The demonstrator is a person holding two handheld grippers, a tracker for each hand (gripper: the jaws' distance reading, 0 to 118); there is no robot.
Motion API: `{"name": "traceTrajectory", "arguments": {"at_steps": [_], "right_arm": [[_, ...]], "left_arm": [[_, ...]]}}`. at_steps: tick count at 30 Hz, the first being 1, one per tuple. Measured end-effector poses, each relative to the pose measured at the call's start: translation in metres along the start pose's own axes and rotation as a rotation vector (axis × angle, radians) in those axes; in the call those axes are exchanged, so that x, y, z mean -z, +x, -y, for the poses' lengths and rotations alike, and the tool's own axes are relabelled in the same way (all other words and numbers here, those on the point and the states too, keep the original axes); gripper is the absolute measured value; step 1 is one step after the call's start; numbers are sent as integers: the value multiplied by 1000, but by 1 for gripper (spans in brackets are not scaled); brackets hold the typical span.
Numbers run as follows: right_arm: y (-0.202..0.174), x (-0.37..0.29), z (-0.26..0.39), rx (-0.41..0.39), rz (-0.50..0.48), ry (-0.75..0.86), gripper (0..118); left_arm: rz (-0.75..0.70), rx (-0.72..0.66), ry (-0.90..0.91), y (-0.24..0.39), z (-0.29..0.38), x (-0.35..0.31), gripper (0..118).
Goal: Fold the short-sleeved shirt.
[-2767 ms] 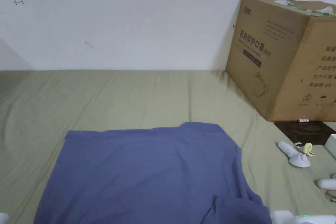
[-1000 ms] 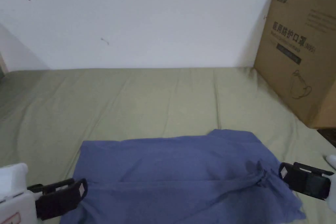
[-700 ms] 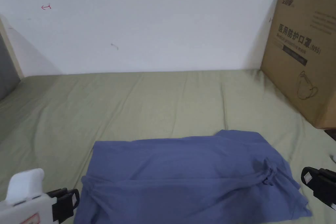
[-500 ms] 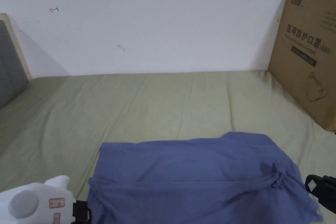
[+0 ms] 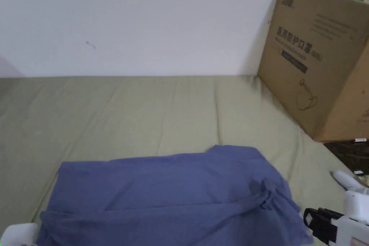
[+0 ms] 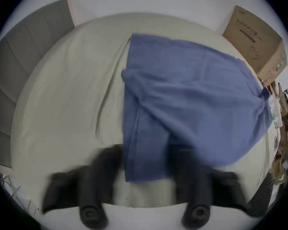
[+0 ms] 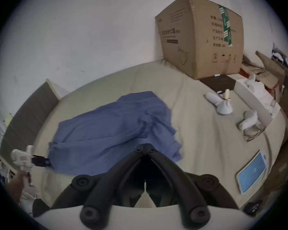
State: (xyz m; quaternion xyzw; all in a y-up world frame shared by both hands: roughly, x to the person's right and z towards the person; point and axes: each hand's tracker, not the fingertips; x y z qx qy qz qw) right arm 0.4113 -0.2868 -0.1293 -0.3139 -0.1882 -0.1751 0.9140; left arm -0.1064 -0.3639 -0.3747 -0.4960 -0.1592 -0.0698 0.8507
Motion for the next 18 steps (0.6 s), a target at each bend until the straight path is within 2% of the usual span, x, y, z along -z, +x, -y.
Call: {"name": "traceTrajectory", "arguments": {"at_steps": [1, 3, 4, 6, 7, 11, 14, 15, 17, 18], "right_arm": [[8, 8, -4, 12, 9, -21, 0], [26, 26, -11, 63, -5, -68, 0], [30, 37, -14, 76, 8, -91, 9], [46, 61, -20, 109, 16, -167, 90], [55, 74, -22, 129, 21, -212, 110], [69, 118, -17, 157, 66, -379, 113], [69, 144, -8, 108, 84, -498, 111], [68, 148, -5, 83, 105, -521, 104], [58, 144, -6, -34, 150, -493, 93], [52, 138, -8, -70, 141, -481, 75]], "left_arm": [[24, 11, 18, 0, 2, -7, 3], [90, -5, 24, -2, -3, -18, 3], [55, 5, 25, -2, -3, -21, 3], [49, -2, 44, -6, -6, -32, 3], [73, -45, 48, -8, -8, -38, 3], [108, -153, 29, -20, -8, -36, 3], [102, -158, 1, -16, -4, -29, 3], [94, -152, -7, -15, -5, -26, 3], [91, -148, -12, -13, -4, -25, 3], [87, -146, -12, -11, -4, -26, 3]]}}
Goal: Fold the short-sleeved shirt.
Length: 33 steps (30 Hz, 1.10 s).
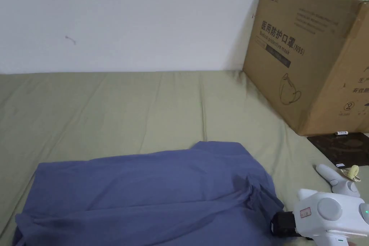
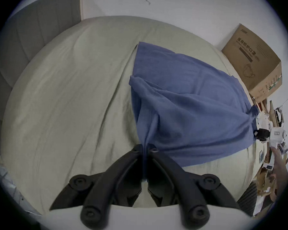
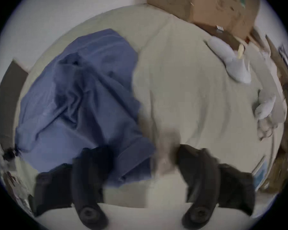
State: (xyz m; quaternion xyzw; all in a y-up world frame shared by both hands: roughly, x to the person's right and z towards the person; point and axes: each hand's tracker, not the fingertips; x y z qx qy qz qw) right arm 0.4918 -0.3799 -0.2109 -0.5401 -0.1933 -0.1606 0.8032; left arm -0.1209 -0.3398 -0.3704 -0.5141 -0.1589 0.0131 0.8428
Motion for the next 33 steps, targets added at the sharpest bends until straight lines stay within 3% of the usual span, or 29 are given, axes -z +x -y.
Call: {"name": "traceTrajectory", "arguments": {"at_steps": [1, 2, 3, 7, 11, 18, 22, 26, 28, 29, 30, 31, 32, 33], "right_arm": [[-9, -7, 1, -49, 14, 2, 55], [-16, -14, 3, -93, -3, 12, 25], [-19, -18, 3, -109, -73, 12, 5], [-19, -43, 1, -97, -68, 51, 5], [5, -91, 11, -14, -124, 117, 5], [30, -152, 90, 26, -190, 67, 5], [44, -126, 136, 25, -177, -57, 5], [43, -104, 155, 47, -177, -78, 6], [38, -106, 158, 55, -161, -66, 18], [35, -111, 159, 40, -120, -41, 36], [32, -117, 159, 18, -79, -13, 79], [29, -122, 158, -7, -62, 5, 106], [25, -128, 156, -25, -63, 18, 117], [22, -137, 153, -25, -77, 56, 118]], "left_arm": [[0, 0, 2, -2, -3, 0, 3], [3, 0, 4, 0, -3, -1, 3], [7, 0, 4, 1, -4, -3, 3], [30, -15, 40, 0, -12, -23, 3], [115, -81, 108, -9, -17, -61, 3], [122, -26, 39, -19, 40, -117, 3], [140, -56, -132, -39, 96, -95, 3], [137, -73, -126, -51, 118, -79, 5], [86, -99, -84, -50, 117, -83, 27], [33, -79, -54, -50, 114, -87, 45], [15, -62, -29, -49, 111, -93, 80], [32, -56, -5, -49, 108, -100, 107], [47, -60, 14, -48, 104, -108, 118], [76, -67, 67, -43, 103, -121, 116]]}}
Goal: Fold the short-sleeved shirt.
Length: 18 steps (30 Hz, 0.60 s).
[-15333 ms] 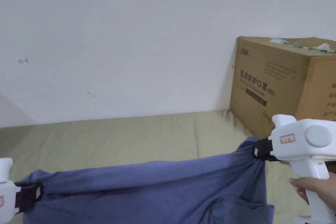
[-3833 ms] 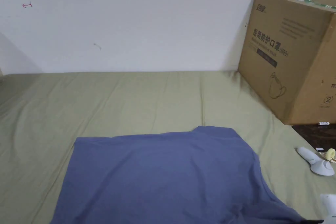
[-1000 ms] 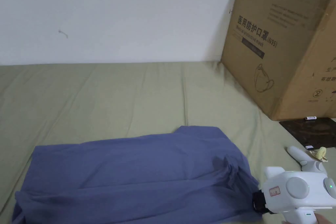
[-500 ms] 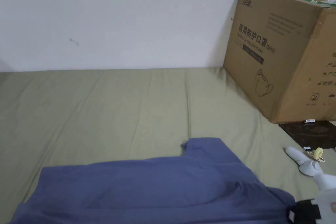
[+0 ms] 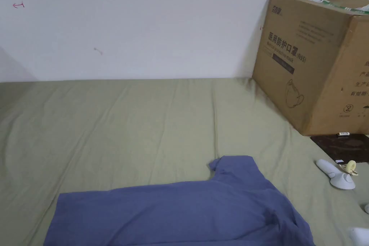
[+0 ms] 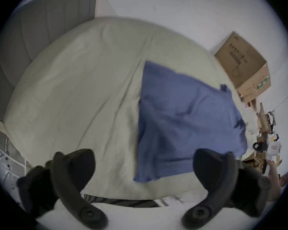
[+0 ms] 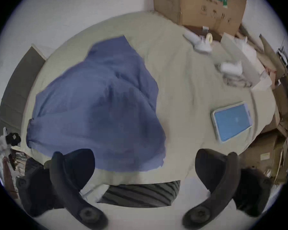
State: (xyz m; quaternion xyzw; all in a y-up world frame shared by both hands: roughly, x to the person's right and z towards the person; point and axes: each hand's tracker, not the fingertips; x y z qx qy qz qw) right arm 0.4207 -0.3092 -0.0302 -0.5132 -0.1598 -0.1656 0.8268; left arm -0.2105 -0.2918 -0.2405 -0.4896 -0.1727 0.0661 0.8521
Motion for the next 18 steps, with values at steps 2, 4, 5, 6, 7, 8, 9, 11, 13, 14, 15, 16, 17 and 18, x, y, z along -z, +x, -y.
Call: {"name": "traceTrajectory", "arguments": {"at_steps": [2, 4, 5, 6, 7, 8, 9, 11, 13, 14, 15, 16, 17, 18], "right_arm": [[-11, -20, -9, 20, -30, 86, 118], [-25, -40, -22, 34, -70, 167, 118], [-32, -50, -27, 33, -90, 212, 118], [-40, -60, -31, 35, -107, 268, 118], [-49, -71, -34, 40, -157, 340, 116], [-56, -79, -36, 32, -238, 393, 115], [-65, -86, -40, 25, -310, 445, 104], [-87, -97, -47, -12, -286, 526, 41], [-105, -98, -58, -34, -265, 588, 0], [-112, -96, -64, -46, -278, 598, 0], [-117, -94, -72, -43, -297, 619, 0], [-122, -91, -81, -37, -318, 619, 0], [-127, -86, -91, -22, -325, 617, 0], [-130, -83, -100, -7, -340, 607, 0]], "left_arm": [[49, -3, 63, 9, -13, -14, 116], [87, 22, 136, 23, -26, -31, 116], [97, 43, 165, 31, -31, -37, 116], [106, 62, 198, 39, -36, -43, 116], [110, 75, 230, 48, -40, -50, 115], [147, 87, 243, 55, -43, -56, 113], [196, 96, 271, 62, -46, -61, 100], [235, 107, 340, 75, -51, -69, 47], [216, 146, 387, 91, -59, -70, 1], [176, 177, 409, 98, -63, -68, 1], [178, 192, 435, 101, -68, -68, 1], [196, 196, 434, 106, -77, -64, 1], [204, 192, 429, 107, -88, -60, 1], [205, 184, 423, 106, -101, -56, 1]]}}
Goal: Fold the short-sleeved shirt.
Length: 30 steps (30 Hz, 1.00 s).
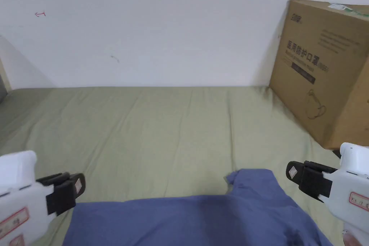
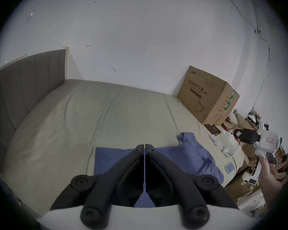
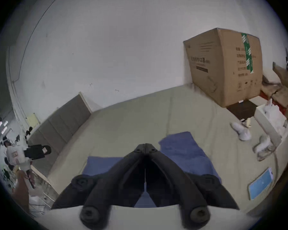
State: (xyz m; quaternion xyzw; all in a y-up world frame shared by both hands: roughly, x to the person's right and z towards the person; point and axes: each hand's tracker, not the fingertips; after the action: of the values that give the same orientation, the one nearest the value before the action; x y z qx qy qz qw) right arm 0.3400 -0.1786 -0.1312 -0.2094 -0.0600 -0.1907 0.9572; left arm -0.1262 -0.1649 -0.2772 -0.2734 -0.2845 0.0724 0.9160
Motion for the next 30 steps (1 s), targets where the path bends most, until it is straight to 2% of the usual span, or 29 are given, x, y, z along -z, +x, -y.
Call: {"name": "traceTrajectory", "arguments": {"at_steps": [2, 4, 7, 9, 10, 11, 12, 13, 14, 15, 18, 20, 21, 22, 23, 24, 25, 27, 29, 30], "right_arm": [[0, 18, -8, 55, -43, -14, 0], [0, 32, -14, 42, -32, -23, 0], [-1, 54, -13, -8, -13, -80, 0], [3, 67, -8, -10, -8, -122, 0], [6, 73, -5, -6, -8, -137, 0], [10, 78, -1, -1, -9, -147, 0], [13, 83, 2, 1, -11, -157, 0], [15, 89, 6, 1, -6, -180, 0], [18, 94, 9, 0, 6, -199, 0], [21, 99, 13, 3, 18, -211, 0], [33, 112, 21, 31, 26, -249, 0], [41, 121, 23, 42, 44, -268, 0], [46, 127, 24, 41, 55, -276, 0], [51, 131, 24, 36, 65, -282, 0], [56, 137, 22, 20, 82, -296, 0], [62, 144, 20, 0, 99, -310, 0], [67, 151, 18, -14, 110, -319, 0], [84, 168, 12, -26, 125, -325, 2], [105, 193, 3, -26, 136, -357, 29], [116, 208, 0, -28, 145, -383, 38]], "left_arm": [[-31, -47, -76, -19, -23, 30, 1], [-87, -49, -235, -49, -39, 70, 1], [-49, -75, -594, -104, -39, 149, 1], [-94, -114, -641, -131, -23, 183, 2], [-142, -97, -636, -137, -17, 197, 11], [-179, -75, -619, -145, -12, 208, 40], [-191, -55, -612, -151, -6, 220, 94], [-178, -53, -615, -157, 1, 230, 117], [-189, -52, -619, -159, 10, 239, 118], [-192, -53, -610, -161, 14, 244, 113], [-203, -24, -665, -168, 36, 272, 112], [-166, 56, -698, -154, 50, 277, 106], [-204, 158, -680, -142, 54, 277, 100], [-191, 229, -655, -135, 56, 273, 88], [-159, 273, -632, -125, 56, 266, 68], [-148, 301, -613, -120, 53, 259, 16], [-79, 270, -607, -118, 49, 255, 2], [-83, 251, -559, -117, 39, 237, 2], [-57, 227, -517, -111, 24, 223, 2], [-72, 232, -493, -108, 17, 215, 2]]}}
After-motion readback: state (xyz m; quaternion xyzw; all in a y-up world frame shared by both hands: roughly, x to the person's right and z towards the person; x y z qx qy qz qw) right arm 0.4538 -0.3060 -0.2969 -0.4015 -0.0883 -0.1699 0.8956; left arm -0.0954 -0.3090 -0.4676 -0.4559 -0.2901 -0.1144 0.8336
